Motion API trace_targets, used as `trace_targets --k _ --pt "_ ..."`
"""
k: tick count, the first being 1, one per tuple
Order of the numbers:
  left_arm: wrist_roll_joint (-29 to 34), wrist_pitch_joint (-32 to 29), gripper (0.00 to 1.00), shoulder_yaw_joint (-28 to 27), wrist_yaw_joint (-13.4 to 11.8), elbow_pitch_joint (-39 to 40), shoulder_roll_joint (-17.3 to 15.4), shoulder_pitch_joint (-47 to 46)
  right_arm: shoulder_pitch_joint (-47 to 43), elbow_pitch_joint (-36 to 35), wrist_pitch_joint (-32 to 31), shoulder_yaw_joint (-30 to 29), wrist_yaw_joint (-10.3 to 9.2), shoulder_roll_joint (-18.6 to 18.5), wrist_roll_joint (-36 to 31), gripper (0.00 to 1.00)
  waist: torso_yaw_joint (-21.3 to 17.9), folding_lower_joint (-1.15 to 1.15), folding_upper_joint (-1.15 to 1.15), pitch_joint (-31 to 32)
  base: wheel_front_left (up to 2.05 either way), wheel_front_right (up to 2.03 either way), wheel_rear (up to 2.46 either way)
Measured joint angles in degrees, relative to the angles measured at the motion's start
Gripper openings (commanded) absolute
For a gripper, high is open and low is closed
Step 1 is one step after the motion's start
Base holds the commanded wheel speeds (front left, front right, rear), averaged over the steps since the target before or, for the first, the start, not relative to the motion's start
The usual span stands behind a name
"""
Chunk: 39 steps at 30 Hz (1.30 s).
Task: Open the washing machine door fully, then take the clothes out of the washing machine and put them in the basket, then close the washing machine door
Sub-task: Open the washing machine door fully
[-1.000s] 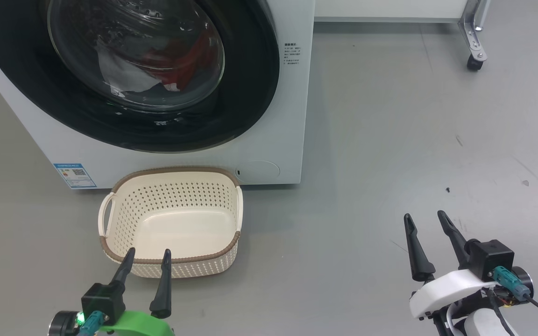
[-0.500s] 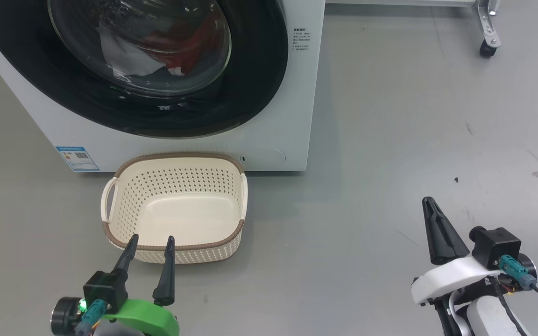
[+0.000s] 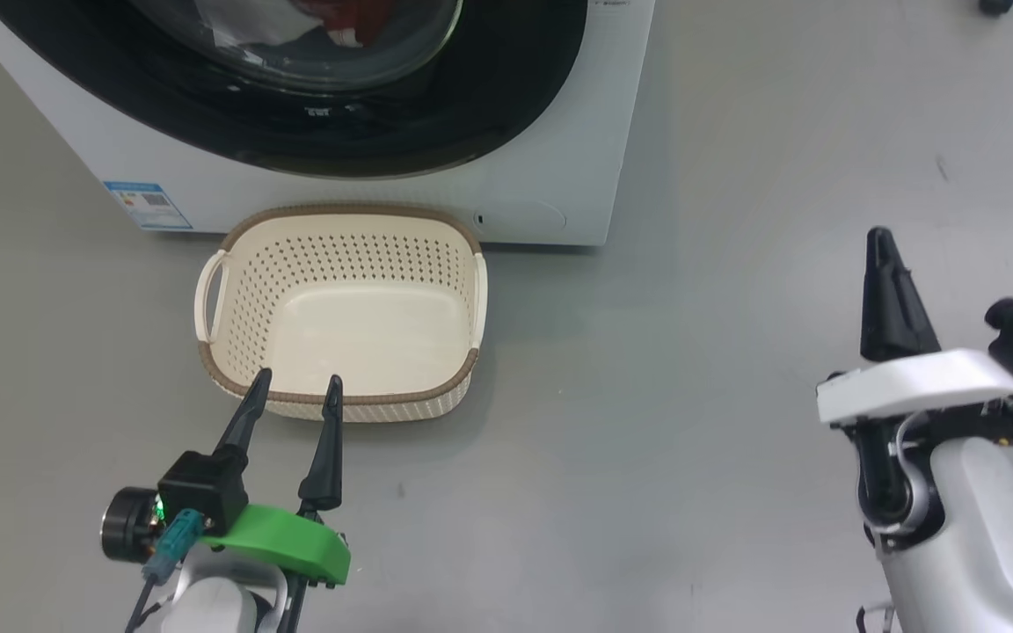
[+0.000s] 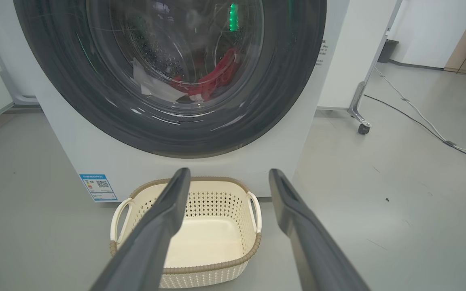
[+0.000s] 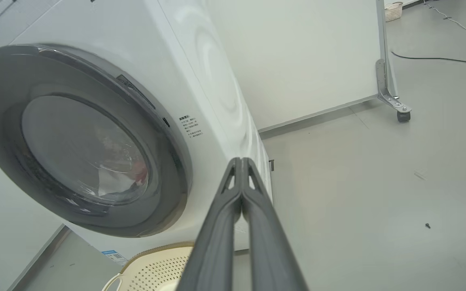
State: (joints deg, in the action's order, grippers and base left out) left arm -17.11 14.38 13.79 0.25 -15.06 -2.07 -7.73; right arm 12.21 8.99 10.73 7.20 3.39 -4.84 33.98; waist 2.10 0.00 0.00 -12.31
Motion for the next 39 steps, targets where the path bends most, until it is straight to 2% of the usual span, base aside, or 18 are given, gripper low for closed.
trace_targets --k 10,13,22,26,39 --pt "-1.99 0.07 1.0 1.89 0.01 2.11 0.02 -5.1 13.47 -2.92 -7.12 -4.08 0.58 -1.12 6.91 0.0 2.77 0.0 0.0 -7.43 0.0 0.0 0.0" --pt "-2.72 0.07 1.0 2.8 0.03 2.66 0.02 -6.89 17.45 -3.38 -9.77 -5.79 0.56 -0.98 11.01 0.0 3.82 0.0 0.0 -9.74 0.0 0.0 0.0" --pt "-5.16 0.07 1.0 4.9 0.05 3.6 0.15 -11.5 28.26 -3.59 -17.6 -8.4 -0.63 -1.65 18.12 0.0 7.73 0.0 0.0 -16.18 0.0 0.0 0.0" --pt "-6.38 0.07 1.0 5.59 0.05 3.59 0.18 -12.86 34.38 -2.64 -22.19 -9.11 -2.4 -1.33 23.47 0.0 10.24 0.0 0.0 -19.03 0.0 0.0 0.0" --pt "-9.14 0.07 1.0 7.92 0.03 3.89 0.42 -15.28 47.38 1.33 -31.47 -9.31 -7.36 -1.44 28.93 0.0 15.34 0.0 0.0 -24.37 0.0 0.0 0.0"
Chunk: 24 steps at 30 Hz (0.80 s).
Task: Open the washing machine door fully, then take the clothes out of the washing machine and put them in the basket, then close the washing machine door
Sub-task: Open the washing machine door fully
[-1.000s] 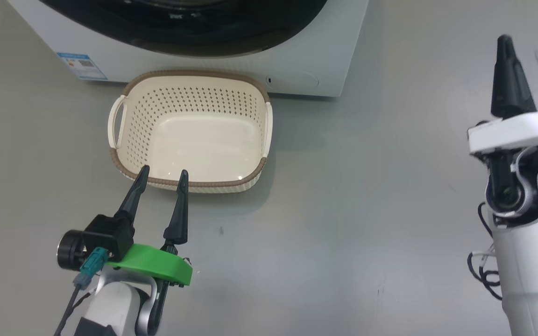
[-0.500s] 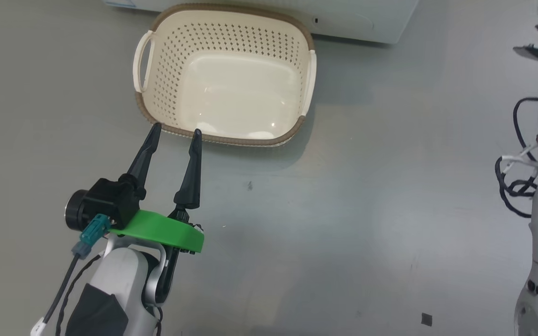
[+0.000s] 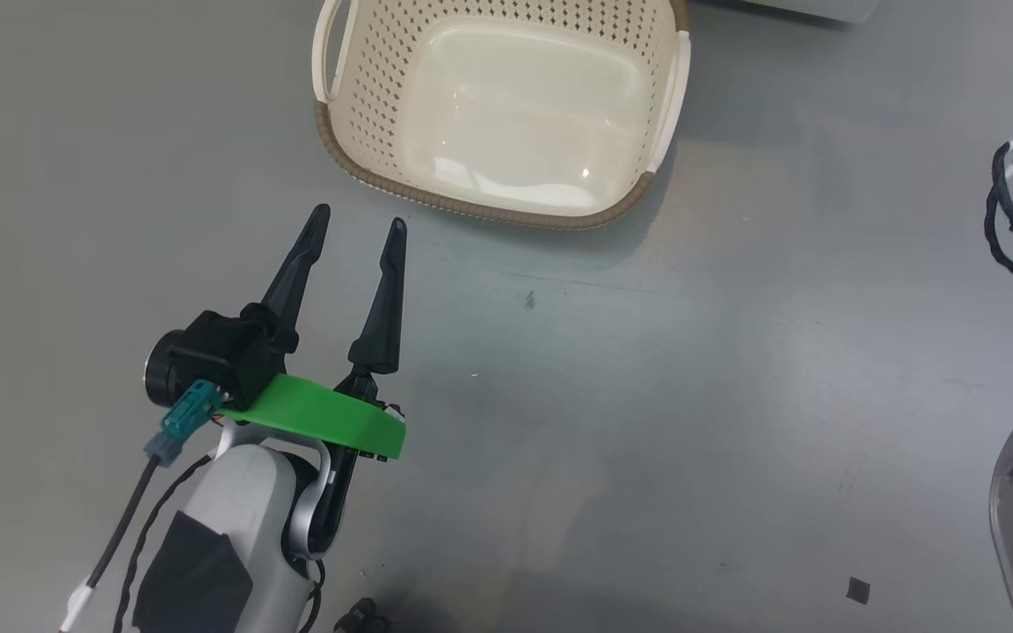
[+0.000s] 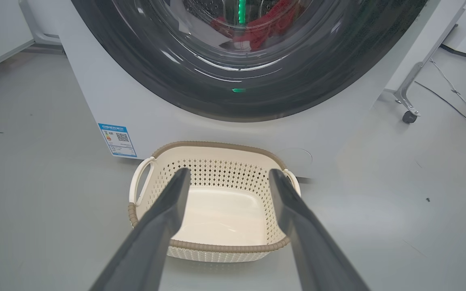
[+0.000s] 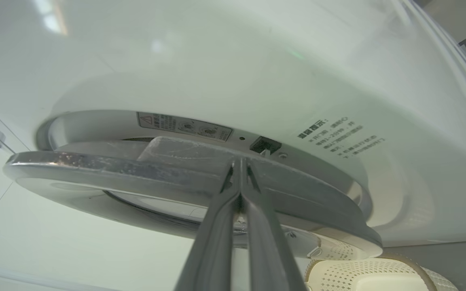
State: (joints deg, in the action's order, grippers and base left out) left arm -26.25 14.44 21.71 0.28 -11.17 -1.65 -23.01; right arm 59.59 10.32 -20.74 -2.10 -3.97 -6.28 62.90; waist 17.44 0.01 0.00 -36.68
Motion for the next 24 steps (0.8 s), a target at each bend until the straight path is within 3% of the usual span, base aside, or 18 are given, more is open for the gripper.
trace_targets --k 24 --pt "-1.78 0.0 1.0 0.73 -1.05 -0.8 0.26 -1.81 11.4 9.78 -8.36 -3.28 -2.27 -0.33 8.6 0.0 2.41 0.0 0.0 -2.34 0.0 0.0 0.0"
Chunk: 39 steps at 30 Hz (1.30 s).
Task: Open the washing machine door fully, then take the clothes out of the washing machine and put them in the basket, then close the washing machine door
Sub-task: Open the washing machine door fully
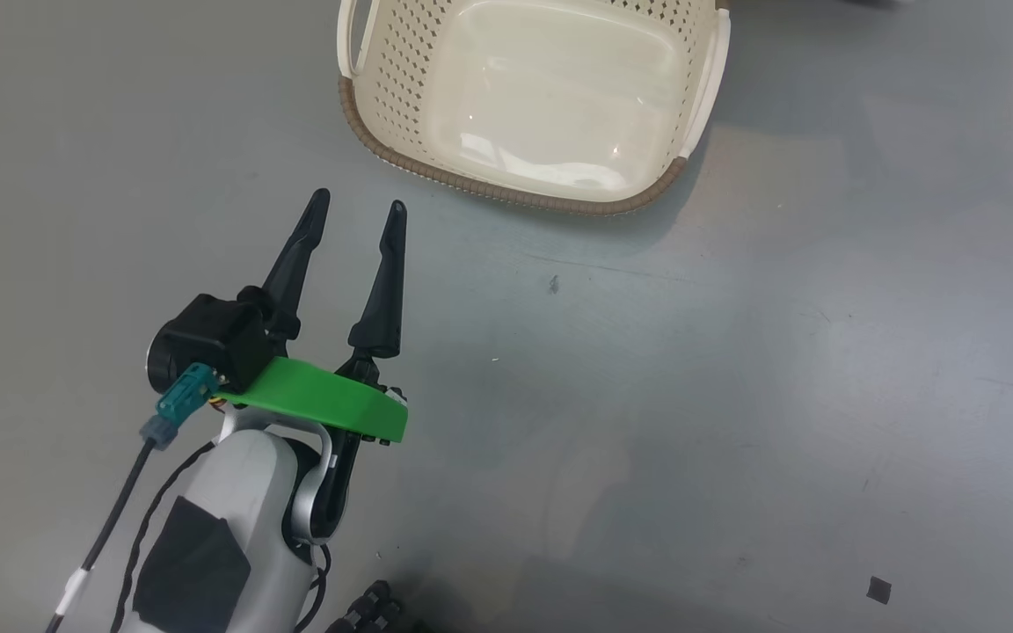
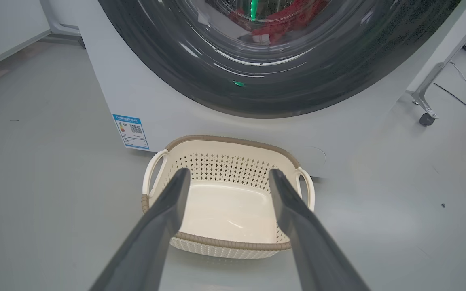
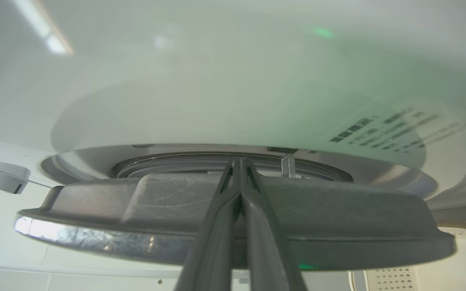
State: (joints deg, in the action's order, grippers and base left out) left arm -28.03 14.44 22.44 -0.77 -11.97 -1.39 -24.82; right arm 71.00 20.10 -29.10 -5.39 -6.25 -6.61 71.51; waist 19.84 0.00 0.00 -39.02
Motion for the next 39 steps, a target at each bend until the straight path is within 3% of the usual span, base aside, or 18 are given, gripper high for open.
trace_targets --k 15,39 --pt "-2.12 0.0 1.0 0.0 -0.03 -0.29 0.01 -0.14 0.97 5.38 -5.76 -2.85 -0.62 -0.24 6.14 0.0 -0.27 0.0 0.0 0.98 0.0 0.0 0.0" --pt "-1.96 0.0 1.0 -0.05 -0.03 -2.07 0.02 -0.2 -0.16 10.46 -9.94 -3.36 -0.98 0.34 8.89 0.0 -1.16 0.0 0.0 5.08 0.0 0.0 0.0"
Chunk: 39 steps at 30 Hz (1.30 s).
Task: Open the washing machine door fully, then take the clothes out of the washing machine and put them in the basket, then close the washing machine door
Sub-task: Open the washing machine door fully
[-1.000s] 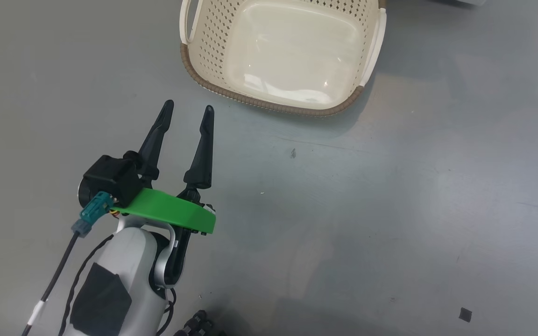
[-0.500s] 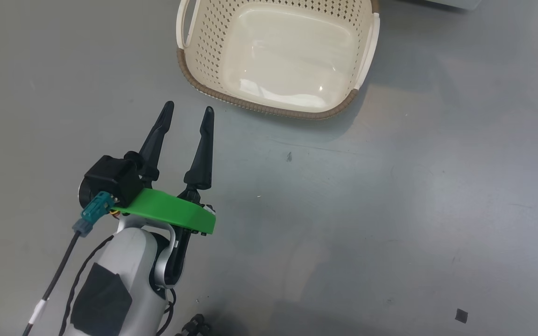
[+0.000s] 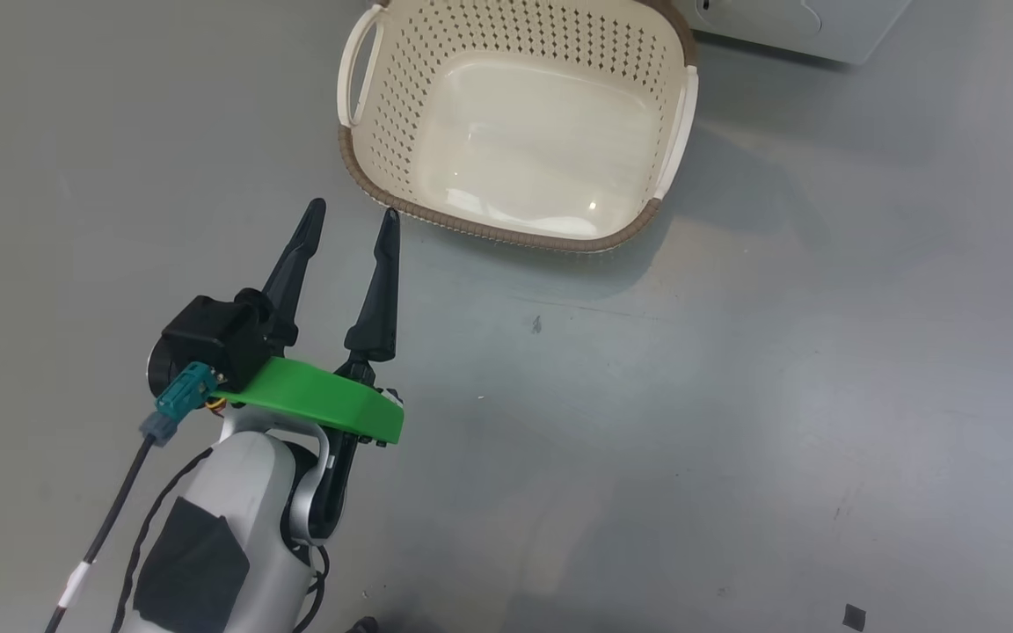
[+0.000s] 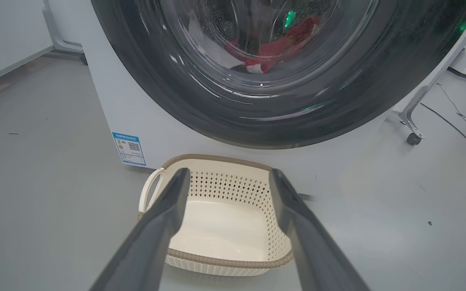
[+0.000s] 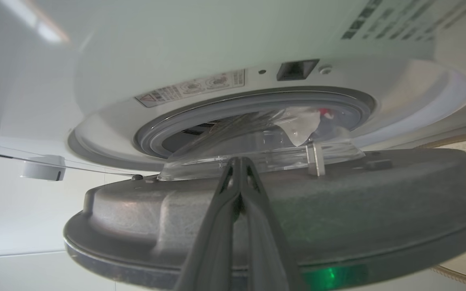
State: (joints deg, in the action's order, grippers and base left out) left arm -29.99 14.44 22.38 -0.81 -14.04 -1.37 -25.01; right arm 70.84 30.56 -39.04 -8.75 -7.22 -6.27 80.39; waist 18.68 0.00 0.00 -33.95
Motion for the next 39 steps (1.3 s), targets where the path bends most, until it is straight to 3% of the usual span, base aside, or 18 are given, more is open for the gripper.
trace_targets --k 39 --pt "2.04 0.0 1.0 -1.09 -0.42 -1.64 -0.05 4.85 -12.45 4.58 -6.02 3.38 0.08 1.87 5.73 0.0 -2.03 0.0 0.0 10.38 0.0 0.0 0.0"
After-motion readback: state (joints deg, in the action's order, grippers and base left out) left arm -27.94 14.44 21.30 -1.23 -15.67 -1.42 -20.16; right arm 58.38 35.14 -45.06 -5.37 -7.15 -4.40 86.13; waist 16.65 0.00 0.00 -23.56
